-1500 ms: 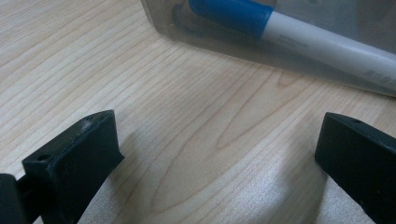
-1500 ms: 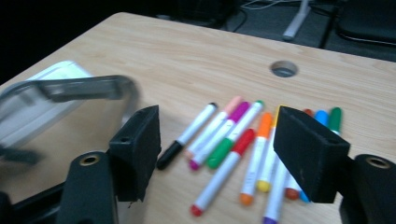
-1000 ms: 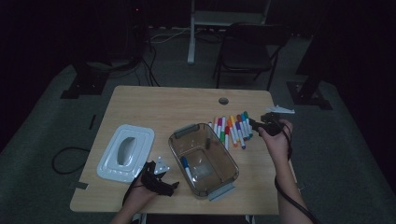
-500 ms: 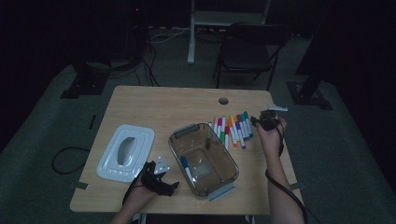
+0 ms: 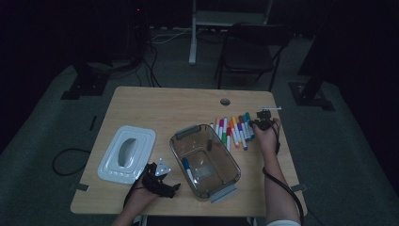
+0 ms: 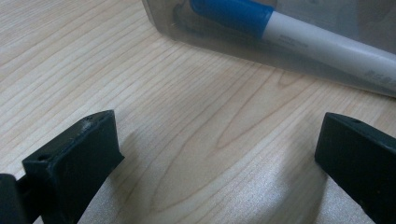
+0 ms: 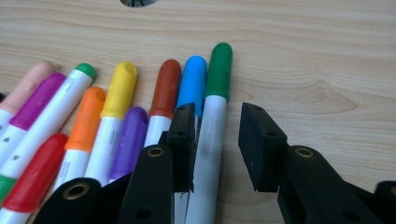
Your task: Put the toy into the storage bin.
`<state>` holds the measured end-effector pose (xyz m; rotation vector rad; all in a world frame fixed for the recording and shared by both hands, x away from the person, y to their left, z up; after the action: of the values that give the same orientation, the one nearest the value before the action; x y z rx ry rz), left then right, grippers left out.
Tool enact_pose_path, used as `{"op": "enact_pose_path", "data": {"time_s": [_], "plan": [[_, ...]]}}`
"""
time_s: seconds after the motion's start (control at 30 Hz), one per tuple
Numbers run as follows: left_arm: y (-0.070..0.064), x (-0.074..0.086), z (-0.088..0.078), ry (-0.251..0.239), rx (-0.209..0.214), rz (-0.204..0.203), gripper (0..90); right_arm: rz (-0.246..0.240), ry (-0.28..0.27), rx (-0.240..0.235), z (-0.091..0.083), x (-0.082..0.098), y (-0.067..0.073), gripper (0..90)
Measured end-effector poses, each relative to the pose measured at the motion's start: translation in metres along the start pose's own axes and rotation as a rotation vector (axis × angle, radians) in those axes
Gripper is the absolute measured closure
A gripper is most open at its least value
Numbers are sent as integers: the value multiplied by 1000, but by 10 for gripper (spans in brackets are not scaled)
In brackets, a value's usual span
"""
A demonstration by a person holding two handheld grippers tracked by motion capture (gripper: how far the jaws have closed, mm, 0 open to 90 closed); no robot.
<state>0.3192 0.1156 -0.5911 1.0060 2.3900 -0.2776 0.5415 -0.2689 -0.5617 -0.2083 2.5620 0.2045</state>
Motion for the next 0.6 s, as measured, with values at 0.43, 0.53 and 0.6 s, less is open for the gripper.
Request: {"op": "enact_pose_path", "data": {"time_s": [0.43,0.53,0.6], "plan": [[0,0,0,0,-3,-4,5,40,66,16,11,6,-16,762],[0,0,0,0,-3,-4,5,44,53,17,10,8,-19,765],[0,0,0,-1,-3,-4,5,52,66,28,8,9,-20,765]]}}
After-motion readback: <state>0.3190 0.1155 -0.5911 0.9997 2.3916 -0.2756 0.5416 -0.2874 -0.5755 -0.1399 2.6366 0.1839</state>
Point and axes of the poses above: each handheld gripper's, and its own axes: z roughly forward along the jaws, x roughly out of its underside, y roughly to its left, the point moved 6 cm from there along z, roughly forward along the jaws, and after that the axes turned 10 degrees about y, right-handed, at the moved point
